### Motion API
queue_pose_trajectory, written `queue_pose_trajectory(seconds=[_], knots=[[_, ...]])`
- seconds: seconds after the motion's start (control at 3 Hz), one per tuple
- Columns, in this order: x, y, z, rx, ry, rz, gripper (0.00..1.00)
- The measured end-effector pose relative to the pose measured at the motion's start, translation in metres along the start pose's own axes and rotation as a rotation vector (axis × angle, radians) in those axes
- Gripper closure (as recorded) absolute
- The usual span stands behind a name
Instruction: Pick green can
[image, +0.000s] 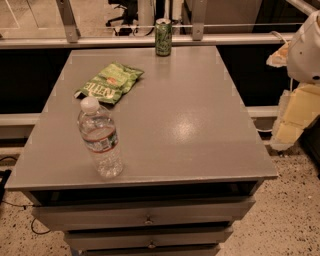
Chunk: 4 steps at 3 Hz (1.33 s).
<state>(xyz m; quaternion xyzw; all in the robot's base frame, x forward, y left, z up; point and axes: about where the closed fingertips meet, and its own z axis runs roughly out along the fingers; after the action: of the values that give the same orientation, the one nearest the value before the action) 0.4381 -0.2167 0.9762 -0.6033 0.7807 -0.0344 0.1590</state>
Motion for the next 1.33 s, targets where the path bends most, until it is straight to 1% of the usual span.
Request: queue_pose_trajectory(seconds=[0.33, 0.67, 1.0, 1.33], knots=[[0.000, 0.000, 0.000, 0.000, 0.000, 0.000, 0.00], [-0.008, -0.038, 0.016, 0.019, -0.111, -0.013, 0.00], [-0.017, -0.082, 0.040, 0.019, -0.231, -0.020, 0.00], [-0.039, -0.119, 0.068, 0.020, -0.353, 0.011, 0.00]])
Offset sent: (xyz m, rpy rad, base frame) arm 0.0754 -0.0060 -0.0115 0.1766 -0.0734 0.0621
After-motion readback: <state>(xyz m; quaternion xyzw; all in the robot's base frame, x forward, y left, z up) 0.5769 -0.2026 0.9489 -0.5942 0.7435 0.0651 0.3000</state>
